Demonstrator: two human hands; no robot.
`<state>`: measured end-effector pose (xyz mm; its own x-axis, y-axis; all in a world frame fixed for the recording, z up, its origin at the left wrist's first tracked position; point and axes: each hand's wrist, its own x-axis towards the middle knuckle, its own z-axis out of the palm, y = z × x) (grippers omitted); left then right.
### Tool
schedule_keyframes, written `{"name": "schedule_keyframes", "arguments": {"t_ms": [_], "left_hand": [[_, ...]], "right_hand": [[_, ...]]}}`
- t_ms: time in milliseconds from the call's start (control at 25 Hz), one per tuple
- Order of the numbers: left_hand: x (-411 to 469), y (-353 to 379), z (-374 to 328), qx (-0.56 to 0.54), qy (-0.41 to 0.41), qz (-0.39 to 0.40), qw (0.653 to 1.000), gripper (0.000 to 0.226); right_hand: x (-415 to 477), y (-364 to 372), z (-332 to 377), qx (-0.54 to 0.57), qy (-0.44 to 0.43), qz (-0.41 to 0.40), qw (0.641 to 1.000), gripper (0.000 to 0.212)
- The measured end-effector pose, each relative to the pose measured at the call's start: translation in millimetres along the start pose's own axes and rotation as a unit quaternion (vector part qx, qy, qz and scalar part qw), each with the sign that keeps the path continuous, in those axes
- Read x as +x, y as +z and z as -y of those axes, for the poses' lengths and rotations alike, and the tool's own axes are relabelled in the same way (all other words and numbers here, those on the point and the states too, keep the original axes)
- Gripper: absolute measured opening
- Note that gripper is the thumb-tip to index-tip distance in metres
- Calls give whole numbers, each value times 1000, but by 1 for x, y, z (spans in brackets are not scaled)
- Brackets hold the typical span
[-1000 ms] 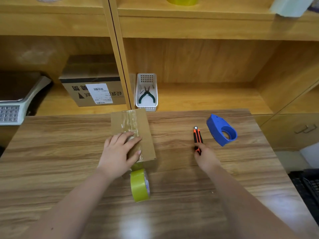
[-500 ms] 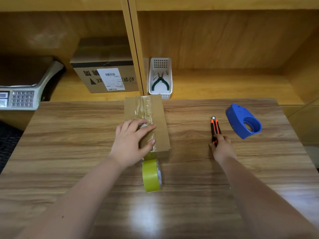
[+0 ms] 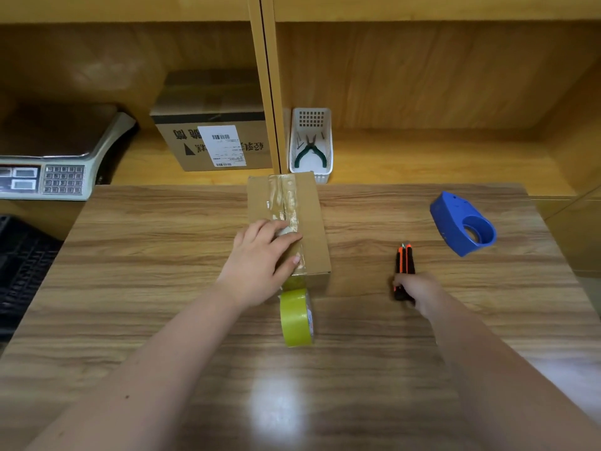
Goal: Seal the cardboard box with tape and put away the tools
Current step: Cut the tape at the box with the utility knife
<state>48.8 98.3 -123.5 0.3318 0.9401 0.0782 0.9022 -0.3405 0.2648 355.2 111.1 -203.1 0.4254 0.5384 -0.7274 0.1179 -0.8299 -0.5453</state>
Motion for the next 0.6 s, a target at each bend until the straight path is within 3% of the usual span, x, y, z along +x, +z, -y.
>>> {"name": "schedule_keyframes", "arguments": {"t_ms": [80,240,400,600], "left_hand": [[-8,-6,-1,8,2,20,1000,55],[-30,-11,3,-59,-42,30,997,42],[-59,-19,3,-111,-84,55,989,65],[-81,-24,5,-198,-149,41,968,68]], "right_hand": [[-15,-2,-2,100,33,76,991,36],[-52,-7,-2,271,54,207,939,30],[-99,-10,4,209,-46,308,927,32],[-131,-18,15,58,-205,315,925,39]]}}
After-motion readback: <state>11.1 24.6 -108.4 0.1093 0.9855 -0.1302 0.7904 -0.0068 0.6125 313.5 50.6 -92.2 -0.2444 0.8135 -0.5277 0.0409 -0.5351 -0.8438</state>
